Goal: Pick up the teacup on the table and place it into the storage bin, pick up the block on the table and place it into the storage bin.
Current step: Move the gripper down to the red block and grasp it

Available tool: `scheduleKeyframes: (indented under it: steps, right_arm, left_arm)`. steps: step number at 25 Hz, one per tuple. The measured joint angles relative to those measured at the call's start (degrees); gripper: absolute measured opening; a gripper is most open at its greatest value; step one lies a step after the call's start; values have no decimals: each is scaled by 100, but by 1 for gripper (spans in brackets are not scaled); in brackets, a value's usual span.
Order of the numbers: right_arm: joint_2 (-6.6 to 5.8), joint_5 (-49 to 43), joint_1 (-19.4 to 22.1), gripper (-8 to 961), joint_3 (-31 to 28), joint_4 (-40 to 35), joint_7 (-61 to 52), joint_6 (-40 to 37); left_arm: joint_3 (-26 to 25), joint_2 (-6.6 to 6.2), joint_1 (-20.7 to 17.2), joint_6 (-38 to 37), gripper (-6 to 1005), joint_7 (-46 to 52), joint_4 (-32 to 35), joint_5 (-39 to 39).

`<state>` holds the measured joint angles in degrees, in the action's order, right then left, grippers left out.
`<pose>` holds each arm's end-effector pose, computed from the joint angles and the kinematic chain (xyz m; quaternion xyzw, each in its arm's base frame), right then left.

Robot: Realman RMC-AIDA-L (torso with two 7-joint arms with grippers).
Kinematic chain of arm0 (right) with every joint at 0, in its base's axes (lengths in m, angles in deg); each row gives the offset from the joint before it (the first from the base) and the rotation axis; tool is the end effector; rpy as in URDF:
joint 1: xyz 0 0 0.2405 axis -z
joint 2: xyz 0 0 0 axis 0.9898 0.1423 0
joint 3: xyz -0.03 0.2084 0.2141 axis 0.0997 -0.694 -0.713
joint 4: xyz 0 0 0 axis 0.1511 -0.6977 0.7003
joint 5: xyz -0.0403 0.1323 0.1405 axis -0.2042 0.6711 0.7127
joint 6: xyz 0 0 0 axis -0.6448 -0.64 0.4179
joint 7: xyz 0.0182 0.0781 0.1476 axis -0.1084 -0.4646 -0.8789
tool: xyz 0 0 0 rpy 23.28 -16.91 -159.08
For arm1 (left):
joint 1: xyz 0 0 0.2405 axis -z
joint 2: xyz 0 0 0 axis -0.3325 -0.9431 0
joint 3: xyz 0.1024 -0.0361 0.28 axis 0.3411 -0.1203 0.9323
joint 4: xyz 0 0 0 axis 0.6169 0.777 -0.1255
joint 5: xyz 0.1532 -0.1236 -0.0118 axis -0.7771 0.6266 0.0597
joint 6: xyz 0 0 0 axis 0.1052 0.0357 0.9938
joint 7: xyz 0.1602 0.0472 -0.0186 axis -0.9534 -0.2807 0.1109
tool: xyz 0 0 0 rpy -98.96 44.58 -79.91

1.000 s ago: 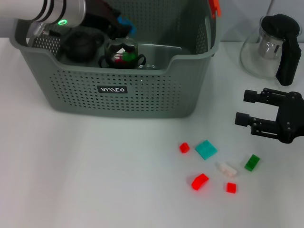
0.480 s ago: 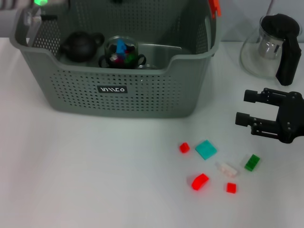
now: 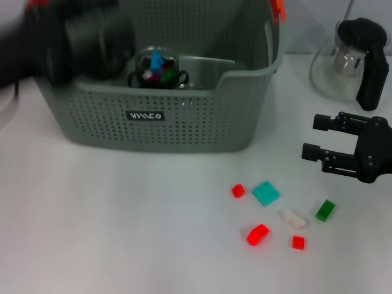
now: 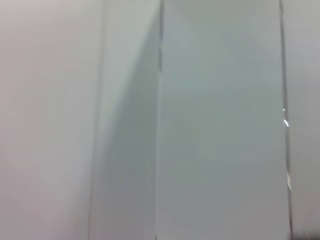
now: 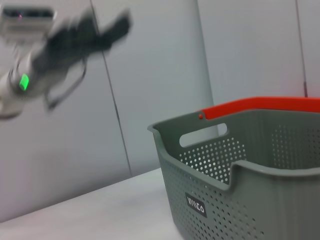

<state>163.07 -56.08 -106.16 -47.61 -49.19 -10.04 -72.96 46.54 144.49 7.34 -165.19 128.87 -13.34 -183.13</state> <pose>0.2808 0.3238 -0.0105 -0.9252 0.1754 0.3013 0.1502 -0.2148 0.3228 0.0586 -0.8763 -0.0636 -0.4348 0.1974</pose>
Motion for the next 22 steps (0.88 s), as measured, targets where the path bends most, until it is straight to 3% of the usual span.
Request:
scheduleKeyframes:
  steps: [1,3,8,11,16,22]
  right_arm:
    - [5,-1,-16,740,9,0,2,12]
    - [13,-7,-38,741,27,0,11,22]
    - [16,-15,-33,741,50,0,17,-18]
    - [-2,-152,-10,740,81,0,-3,-139]
    - [-32,-668,-54,740,102,-137,-228,-603]
    - [80,-1727,-226,738,149,-1394,-1461,-864]
  left_arm:
    - [168,107,-332,-87,613,-643,-13,-408]
    - [214,145,-550,-102,614,-1143,-210,-1003]
    - [-411,130,-564,18,614,-1821,-928,-2052]
    - [-528,125,-581,203,614,-2124,-1040,-2622]
    - [-670,113,-545,444,613,-2173,-1208,-2791]
    - [-702,98,-457,614,614,-2205,-1341,-2755]
